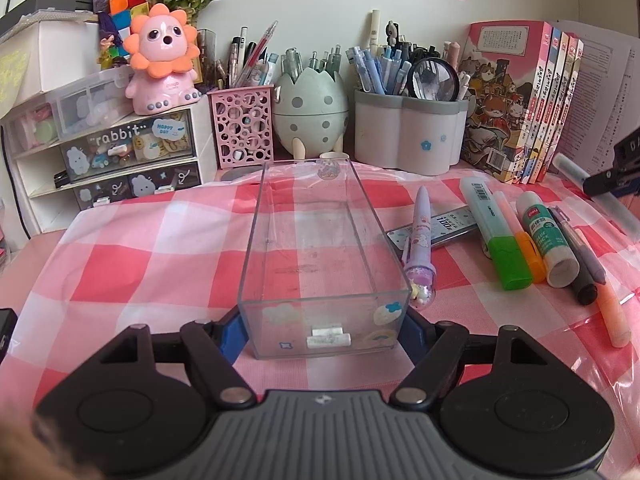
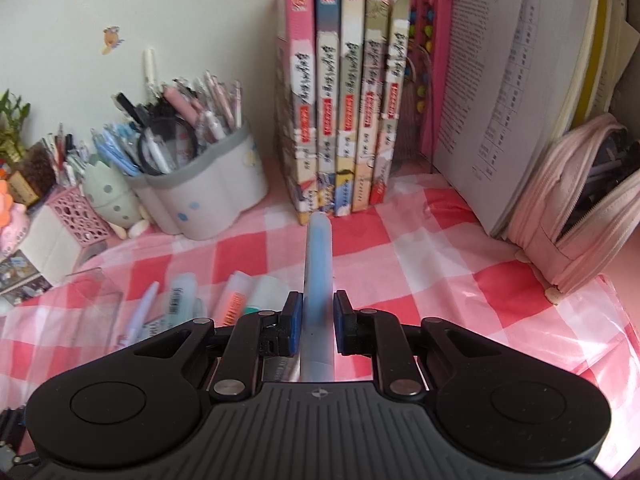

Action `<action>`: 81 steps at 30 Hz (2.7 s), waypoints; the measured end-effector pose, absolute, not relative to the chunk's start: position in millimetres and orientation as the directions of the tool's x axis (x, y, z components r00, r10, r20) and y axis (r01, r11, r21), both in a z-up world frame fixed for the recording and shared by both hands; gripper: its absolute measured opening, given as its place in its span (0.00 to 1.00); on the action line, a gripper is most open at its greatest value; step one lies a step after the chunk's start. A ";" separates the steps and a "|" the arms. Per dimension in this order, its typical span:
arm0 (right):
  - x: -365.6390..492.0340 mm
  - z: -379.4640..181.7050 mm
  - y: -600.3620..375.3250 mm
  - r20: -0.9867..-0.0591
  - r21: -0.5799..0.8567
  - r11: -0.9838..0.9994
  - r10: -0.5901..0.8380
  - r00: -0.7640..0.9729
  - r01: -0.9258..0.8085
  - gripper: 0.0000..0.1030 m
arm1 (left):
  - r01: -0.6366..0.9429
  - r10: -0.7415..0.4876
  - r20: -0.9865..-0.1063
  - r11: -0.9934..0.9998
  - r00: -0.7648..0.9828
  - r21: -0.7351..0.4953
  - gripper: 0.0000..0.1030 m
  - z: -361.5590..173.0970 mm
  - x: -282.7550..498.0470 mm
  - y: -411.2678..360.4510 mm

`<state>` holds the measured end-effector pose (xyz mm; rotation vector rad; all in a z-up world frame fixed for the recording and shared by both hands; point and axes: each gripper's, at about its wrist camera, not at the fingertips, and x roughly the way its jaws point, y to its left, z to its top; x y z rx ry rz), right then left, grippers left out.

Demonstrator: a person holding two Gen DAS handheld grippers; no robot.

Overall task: Organize stationery
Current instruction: 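Grasp the light-blue pen with the right tool and lift it, then lower the light-blue pen into the clear tray and open the right tool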

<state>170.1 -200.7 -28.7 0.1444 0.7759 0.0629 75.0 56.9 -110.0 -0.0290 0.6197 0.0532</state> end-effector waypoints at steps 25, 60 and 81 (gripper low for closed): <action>183.4 -13.6 -69.0 -0.707 0.445 0.875 0.473 0.526 -0.189 0.14 | 0.014 -0.019 -0.583 1.000 0.813 -0.012 0.48 -109.8 74.9 60.5; 208.3 -52.6 -8.9 -0.781 0.440 0.885 0.461 0.421 -0.154 0.24 | 0.024 -0.029 -0.582 1.000 0.813 -0.016 0.48 -110.3 76.0 58.3; 187.9 -22.7 -57.3 -0.729 0.427 0.884 0.460 0.506 -0.189 0.53 | 0.025 -0.029 -0.582 1.000 0.813 -0.015 0.48 -110.2 75.6 58.4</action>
